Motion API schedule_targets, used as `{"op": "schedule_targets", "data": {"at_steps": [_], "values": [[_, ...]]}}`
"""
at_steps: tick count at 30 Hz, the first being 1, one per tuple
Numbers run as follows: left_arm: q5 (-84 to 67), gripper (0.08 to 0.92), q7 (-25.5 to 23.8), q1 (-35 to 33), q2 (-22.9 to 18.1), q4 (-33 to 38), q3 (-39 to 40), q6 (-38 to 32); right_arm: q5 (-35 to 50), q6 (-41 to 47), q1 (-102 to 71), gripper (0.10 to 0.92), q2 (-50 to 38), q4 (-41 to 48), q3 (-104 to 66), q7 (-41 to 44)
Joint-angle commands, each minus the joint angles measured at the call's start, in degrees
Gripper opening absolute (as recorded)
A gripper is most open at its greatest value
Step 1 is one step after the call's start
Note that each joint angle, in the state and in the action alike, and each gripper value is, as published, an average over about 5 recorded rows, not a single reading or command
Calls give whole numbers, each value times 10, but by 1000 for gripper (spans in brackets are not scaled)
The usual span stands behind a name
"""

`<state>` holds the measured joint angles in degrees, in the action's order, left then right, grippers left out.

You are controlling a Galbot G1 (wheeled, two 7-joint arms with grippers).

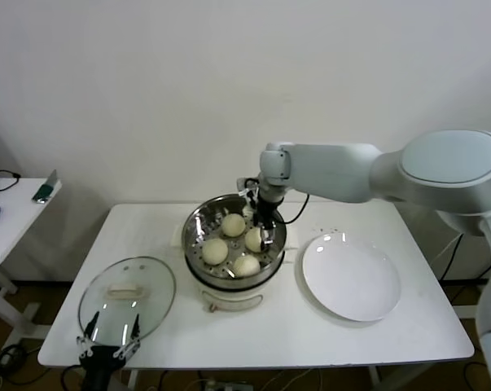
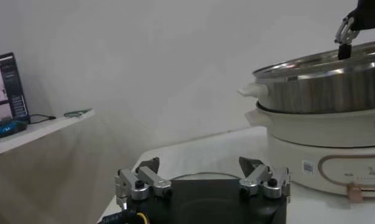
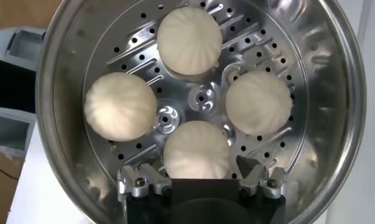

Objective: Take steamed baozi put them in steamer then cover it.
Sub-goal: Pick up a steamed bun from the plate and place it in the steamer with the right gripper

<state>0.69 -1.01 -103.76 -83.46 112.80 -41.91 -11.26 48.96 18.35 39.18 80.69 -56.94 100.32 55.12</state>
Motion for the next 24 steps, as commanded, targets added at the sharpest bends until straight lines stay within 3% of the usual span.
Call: {"op": "schedule_targets", "data": {"at_steps": [1, 10, 16, 24], "values": [[5, 823, 1, 1, -1, 0, -1, 1, 0, -2, 19, 822, -23, -15, -23, 1], [13, 823, 2, 5, -1, 0, -6, 2, 0, -34, 55, 823, -101, -42, -96, -10], [26, 823, 4, 11, -2, 0, -12, 3, -22, -145, 34, 823, -195, -84, -137, -153], [57, 823, 10, 21, -14, 9, -28, -3, -54, -200, -129, 823, -346, -181, -299, -313]]}}
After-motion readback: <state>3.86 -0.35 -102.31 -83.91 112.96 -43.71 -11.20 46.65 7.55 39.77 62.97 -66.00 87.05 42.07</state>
